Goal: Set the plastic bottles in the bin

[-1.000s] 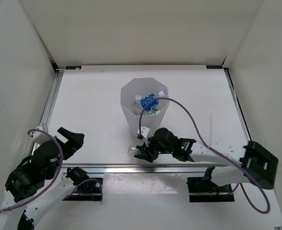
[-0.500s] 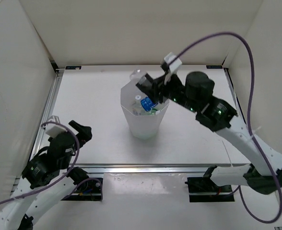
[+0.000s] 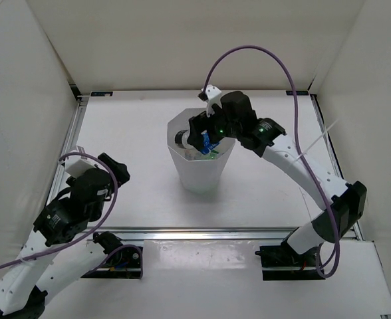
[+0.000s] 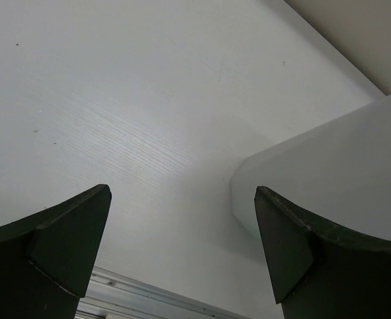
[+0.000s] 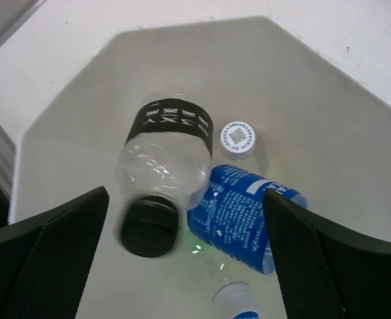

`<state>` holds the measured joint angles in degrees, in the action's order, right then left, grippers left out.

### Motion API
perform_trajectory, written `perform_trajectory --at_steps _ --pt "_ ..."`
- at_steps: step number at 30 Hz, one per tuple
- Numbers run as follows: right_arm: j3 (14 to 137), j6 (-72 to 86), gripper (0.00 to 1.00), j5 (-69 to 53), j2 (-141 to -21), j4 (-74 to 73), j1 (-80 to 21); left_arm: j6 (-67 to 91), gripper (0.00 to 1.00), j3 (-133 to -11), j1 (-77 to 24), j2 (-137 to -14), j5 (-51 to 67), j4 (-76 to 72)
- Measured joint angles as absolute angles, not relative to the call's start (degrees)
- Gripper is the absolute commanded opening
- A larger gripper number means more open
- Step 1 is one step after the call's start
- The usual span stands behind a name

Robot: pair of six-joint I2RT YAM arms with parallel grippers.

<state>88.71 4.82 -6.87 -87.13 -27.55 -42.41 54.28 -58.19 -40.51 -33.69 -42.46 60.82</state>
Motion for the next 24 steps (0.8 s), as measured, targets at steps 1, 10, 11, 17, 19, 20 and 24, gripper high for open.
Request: perform_trajectory --at_steps 1,10,11,17,19,20,24 --pt "88.7 5.1 1.00 -7.2 -86.8 -27.5 -42.4 54.5 1.00 -58.2 -40.5 -33.8 -42.9 61.3" --pt "94.8 11.5 1.00 9.2 -83.5 -31.7 -41.4 55.7 1.00 -58.8 -40.5 -38.0 -47.7 64.9" --pt "95.6 11.9 1.00 10.9 -82.9 -32.5 -40.3 56.3 1.00 -59.7 -40.5 -39.0 -48.6 65.7" --pt "96.5 16.3 1.00 12.4 -78.7 -37.7 -28.4 58.2 1.00 -67.2 -40.5 -43.5 -57.1 67.4" --pt "96.6 17.5 1.00 12.9 -77.5 -39.6 -25.4 57.8 1.00 -68.1 -40.5 -43.9 -60.4 67.2" --pt "96.6 17.9 1.00 13.3 -76.9 -40.5 -24.4 57.7 1.00 -68.2 -40.5 -44.2 -62.2 67.2" --pt "96.5 19.5 1.00 18.3 -74.6 -42.4 -21.7 59.2 1.00 -68.4 -40.5 -49.1 -69.1 67.8"
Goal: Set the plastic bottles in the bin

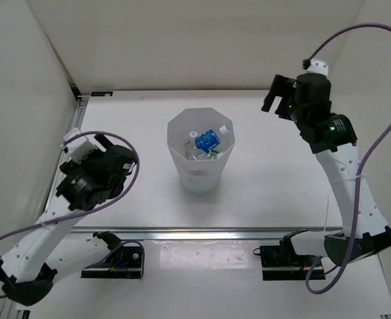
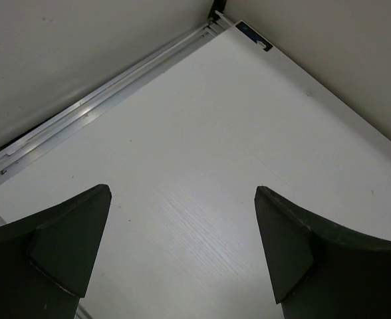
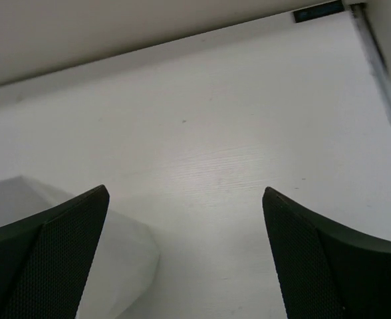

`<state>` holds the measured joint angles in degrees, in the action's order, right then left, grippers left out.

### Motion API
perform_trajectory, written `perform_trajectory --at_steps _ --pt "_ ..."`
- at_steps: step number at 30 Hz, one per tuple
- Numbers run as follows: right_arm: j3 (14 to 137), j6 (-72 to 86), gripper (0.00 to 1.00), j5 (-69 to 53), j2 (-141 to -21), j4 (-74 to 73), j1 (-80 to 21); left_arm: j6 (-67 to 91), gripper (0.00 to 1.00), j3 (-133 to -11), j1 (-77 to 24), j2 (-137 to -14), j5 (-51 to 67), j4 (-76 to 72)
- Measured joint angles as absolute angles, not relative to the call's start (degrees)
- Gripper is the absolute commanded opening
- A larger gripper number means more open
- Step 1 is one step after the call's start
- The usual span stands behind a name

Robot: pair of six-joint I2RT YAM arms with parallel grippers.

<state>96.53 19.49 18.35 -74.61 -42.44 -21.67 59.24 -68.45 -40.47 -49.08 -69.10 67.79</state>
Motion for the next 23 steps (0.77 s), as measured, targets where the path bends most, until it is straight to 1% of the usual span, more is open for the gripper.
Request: perform_trajectory --at_steps 3,5,8,12,15,19,23 --pt "95.8 24.2 1.00 24.1 -74.0 -44.1 -16.4 66.5 1.00 -70.0 -40.0 -55.6 -72.6 71.7" --pt "95.7 29.4 1.00 28.0 -75.7 -47.2 -12.2 69.4 1.00 -70.5 -38.7 -58.5 -74.0 72.8" --pt "95.3 38.1 1.00 31.7 -82.0 -53.0 -5.5 71.9 1.00 -70.5 -35.7 -58.9 -76.0 74.5" --pt "95.0 46.4 1.00 32.8 -94.2 -61.8 1.2 73.2 1.00 -67.9 -33.1 -56.1 -79.7 75.2" --pt "94.8 48.5 1.00 32.5 -99.2 -64.1 3.7 75.1 1.00 -61.4 -32.5 -53.9 -82.0 75.6" --pt "93.9 48.9 1.00 32.0 -98.9 -63.5 6.0 82.0 1.00 -48.3 -31.5 -53.5 -83.6 75.9" --pt "93.9 48.9 1.00 31.3 -98.9 -63.3 9.0 89.6 1.00 -38.3 -26.2 -54.0 -83.4 76.8"
